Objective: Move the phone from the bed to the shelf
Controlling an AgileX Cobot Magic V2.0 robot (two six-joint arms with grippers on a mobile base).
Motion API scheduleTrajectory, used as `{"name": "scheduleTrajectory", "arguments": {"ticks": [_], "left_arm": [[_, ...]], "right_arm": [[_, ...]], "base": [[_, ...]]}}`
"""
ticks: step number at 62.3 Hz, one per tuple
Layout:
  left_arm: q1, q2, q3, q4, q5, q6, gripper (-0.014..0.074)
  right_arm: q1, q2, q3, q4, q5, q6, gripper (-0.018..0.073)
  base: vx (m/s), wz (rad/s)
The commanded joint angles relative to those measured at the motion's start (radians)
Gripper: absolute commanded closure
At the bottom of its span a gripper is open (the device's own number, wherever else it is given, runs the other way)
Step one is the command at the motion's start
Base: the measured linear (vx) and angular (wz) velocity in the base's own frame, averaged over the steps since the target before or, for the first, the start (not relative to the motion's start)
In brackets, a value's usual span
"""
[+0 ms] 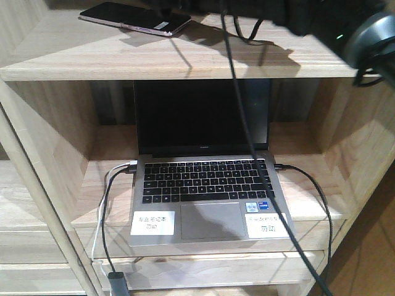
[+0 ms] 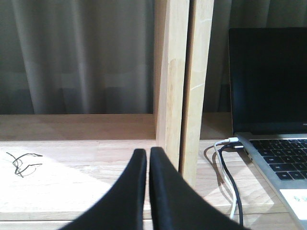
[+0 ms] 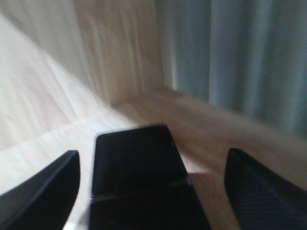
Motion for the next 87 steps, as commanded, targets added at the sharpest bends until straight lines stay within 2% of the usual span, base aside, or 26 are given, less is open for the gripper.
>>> {"name": "scheduleTrajectory", "arguments": {"ticks": [1,7,14,19,26,38,64,87], "left_arm": [[-0.004,-0.013,-0.021,-0.009,-0.072,-0.006,0.0595],[-0.004,-0.013,-0.021,-0.009,-0.072,-0.006,0.0595],[-0.004,-0.013,-0.021,-0.009,-0.072,-0.006,0.0595],[-0.004,-0.013,-0.021,-0.009,-0.072,-0.006,0.0595],[-0.004,-0.013,-0.021,-0.009,-0.072,-0.006,0.0595],[-0.004,-0.013,-0.021,-0.009,-0.072,-0.006,0.0595],[-0.004,-0.013,-0.021,-0.009,-0.072,-0.006,0.0595],[-0.004,-0.013,-0.021,-0.009,-0.072,-0.006,0.0595]], "right_arm": [[-0.007,-0.095,-0.031,-0.039,-0.020,0.063,0.0097],[-0.007,-0.126,-0.028,-0.095,-0.009,0.110,0.0229],[-0.007,-0.158,-0.028,-0.157,0.007,0.152,0.0453],[-0.007,-0.179,-0.028,-0.191,0.020,0.183,0.0575],[-0.007,-0.210,-0.028,-0.230,0.023,0.228,0.0567],[-0.007,-0.283,0.036,-0.257,0.005,0.225,0.0566],[-0.007,-0.683,0.623,-0.194,-0.264,0.083,0.0566],[-0.007,-1.077,1.047,-0.191,-0.376,0.075,0.0566]], "base": [[0.00,0.00],[0.00,0.00],[0.00,0.00],[0.00,0.00],[0.00,0.00],[0.00,0.00],[0.00,0.00],[0.00,0.00]]}}
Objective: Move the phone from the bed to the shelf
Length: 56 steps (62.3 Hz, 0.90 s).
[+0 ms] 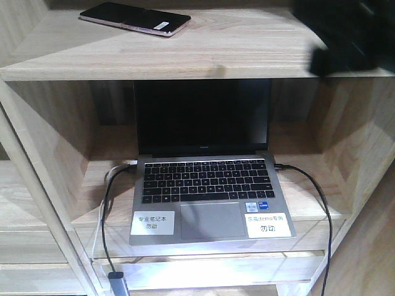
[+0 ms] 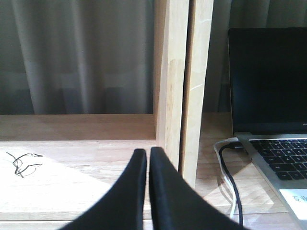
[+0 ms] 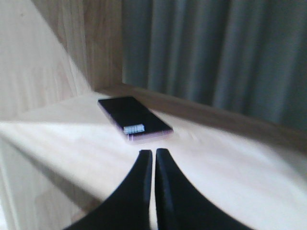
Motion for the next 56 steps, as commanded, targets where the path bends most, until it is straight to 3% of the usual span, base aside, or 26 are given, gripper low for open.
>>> {"name": "scheduleTrajectory", "arguments": {"ticks": [1,31,56], "left_arm": [[-0.004,-0.013,-0.021,-0.009,-0.072,-0.006,0.0595],[-0.004,-0.013,-0.021,-0.009,-0.072,-0.006,0.0595],[-0.004,-0.013,-0.021,-0.009,-0.072,-0.006,0.0595]], "right_arm": [[-0.007,-0.112,0.078,0.022,-0.064,-0.012,0.0566],[-0.007,-0.552,0.527,0.022,-0.065,-0.004,0.0566],[-0.007,-0.634,0.628,0.044,-0.062,-0.005,0.0566]], "base": [[0.00,0.00],[0.00,0.00],[0.00,0.00]]}}
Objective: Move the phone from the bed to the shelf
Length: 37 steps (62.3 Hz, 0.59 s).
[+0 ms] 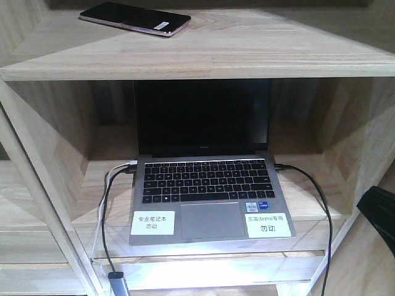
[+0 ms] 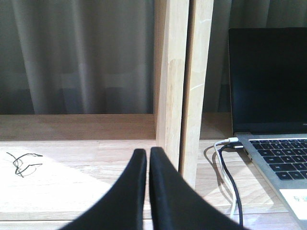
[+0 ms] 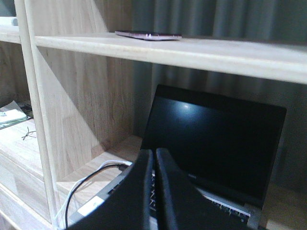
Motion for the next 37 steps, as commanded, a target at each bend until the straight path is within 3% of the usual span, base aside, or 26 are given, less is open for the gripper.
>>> {"name": "scheduleTrajectory", "arguments": {"ticks": [1,37], "left_arm": [[-0.004,-0.013,-0.021,-0.009,-0.072,-0.006,0.0595],[-0.004,-0.013,-0.021,-0.009,-0.072,-0.006,0.0595]], "right_arm": [[-0.004,0.007,-0.025,0.022,-0.049,-0.006,0.0566],[-0.004,0.007,-0.025,0.022,-0.059,-0.006,0.0566]], "base": [[0.00,0.00],[0.00,0.00]]}}
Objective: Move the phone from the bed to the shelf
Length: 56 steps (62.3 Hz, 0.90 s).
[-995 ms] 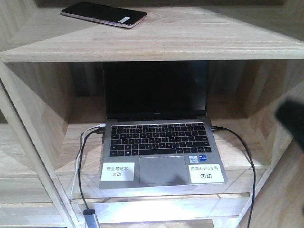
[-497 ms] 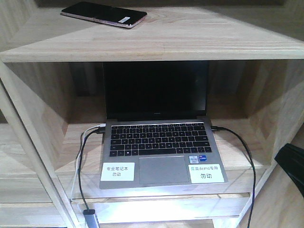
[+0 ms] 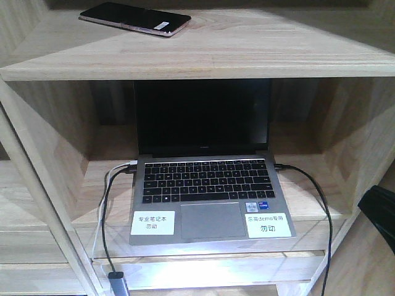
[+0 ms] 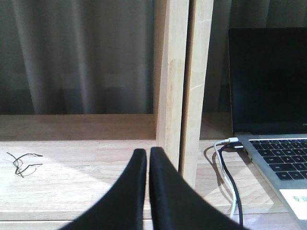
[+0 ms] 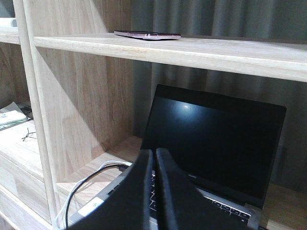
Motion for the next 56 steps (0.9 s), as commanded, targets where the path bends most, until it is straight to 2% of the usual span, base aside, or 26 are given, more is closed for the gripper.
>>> {"name": "scheduleTrajectory", "arguments": {"ticks": [1,14,20,27,34,41,49,56], "left_arm": [[-0.004,-0.013,-0.021,-0.009,-0.072,-0.006,0.0595],[-0.004,-0.013,-0.021,-0.009,-0.072,-0.006,0.0595],[-0.004,-0.013,-0.021,-0.009,-0.072,-0.006,0.0595],[-0.004,-0.013,-0.021,-0.009,-0.072,-0.006,0.0595],[-0.004,-0.013,-0.021,-0.009,-0.072,-0.006,0.0595],[-0.004,-0.013,-0.021,-0.009,-0.072,-0.006,0.0595],[-0.004,-0.013,-0.021,-0.009,-0.072,-0.006,0.0595],[-0.004,-0.013,-0.021,-0.009,-0.072,-0.006,0.0595]], "right_arm": [[-0.004,0.009,-0.025,0.017,-0.055,-0.006,0.0566],[-0.004,0.009,-0.025,0.015,-0.061,0.008,0.0566],[-0.004,0.009,-0.025,-0.055,-0.067,0.067,0.0566],[-0.004,0.009,-0.025,-0.226,-0.073,0.259,0.0566],[-0.004,0.009,-0.025,-0.460,-0.084,0.526,0.0566],[-0.004,0.009,-0.025,-0.679,-0.106,0.735,0.0566],[-0.004,0.009,-0.025,-0.855,-0.144,0.907,0.0566],[-0.004,0.009,-0.025,-0.933,-0.171,0.966,0.0566]], "base": [[0.00,0.00],[0.00,0.00],[0.00,0.00],[0.00,0.00],[0.00,0.00],[0.00,0.00],[0.00,0.00],[0.00,0.00]]}}
